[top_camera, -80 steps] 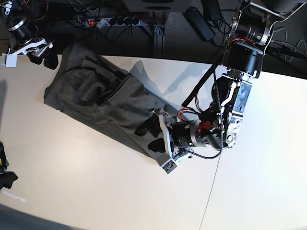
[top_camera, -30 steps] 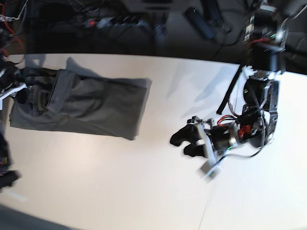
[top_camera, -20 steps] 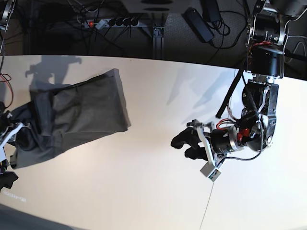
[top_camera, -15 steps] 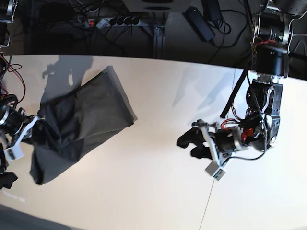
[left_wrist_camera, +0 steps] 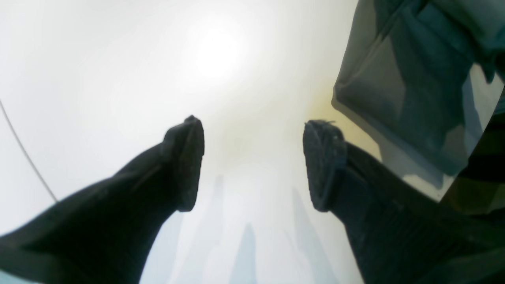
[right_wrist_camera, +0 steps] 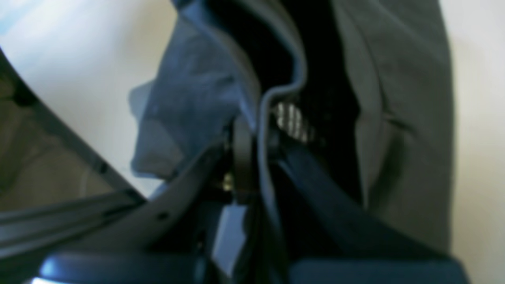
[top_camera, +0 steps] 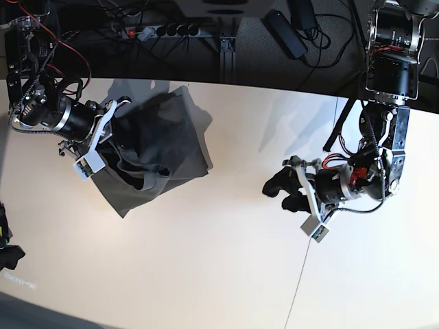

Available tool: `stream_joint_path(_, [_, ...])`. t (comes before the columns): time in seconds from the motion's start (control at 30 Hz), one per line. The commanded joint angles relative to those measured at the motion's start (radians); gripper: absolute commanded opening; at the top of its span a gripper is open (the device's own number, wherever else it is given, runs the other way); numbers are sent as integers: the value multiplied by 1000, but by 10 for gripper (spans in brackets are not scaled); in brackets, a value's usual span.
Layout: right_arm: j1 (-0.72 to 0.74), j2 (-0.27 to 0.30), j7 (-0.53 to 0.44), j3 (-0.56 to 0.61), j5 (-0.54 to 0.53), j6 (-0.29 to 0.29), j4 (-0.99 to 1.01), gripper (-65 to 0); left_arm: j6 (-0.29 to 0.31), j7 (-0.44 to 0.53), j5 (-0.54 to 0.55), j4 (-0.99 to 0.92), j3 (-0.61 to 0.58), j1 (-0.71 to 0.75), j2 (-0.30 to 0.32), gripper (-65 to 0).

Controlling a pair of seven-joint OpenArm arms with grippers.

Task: Fold the T-shirt properly
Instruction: 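Press and tuck the bundle edges with both grippers to square it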

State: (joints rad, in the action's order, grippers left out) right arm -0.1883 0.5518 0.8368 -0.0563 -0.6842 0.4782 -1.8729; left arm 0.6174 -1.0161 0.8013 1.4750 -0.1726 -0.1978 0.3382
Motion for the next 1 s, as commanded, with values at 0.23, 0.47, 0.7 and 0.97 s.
stream_joint_path(0.23, [-20, -71, -53, 58, -19, 50, -13, -303, 6, 32, 17, 14, 5, -26, 8, -229])
stream_joint_path(0.47, [-7, -180, -78, 77, -19, 50, -16, -303, 6, 31, 16, 14, 5, -27, 12, -229])
stream_joint_path(0.7, [126, -249, -157, 28, 109, 49, -16, -496, 51, 27, 26, 102, 11, -8, 10, -595])
stream_joint_path(0.97, [366, -258, -158, -44, 322, 42, 137, -650, 81, 59, 22, 310, -39, 85, -9, -650])
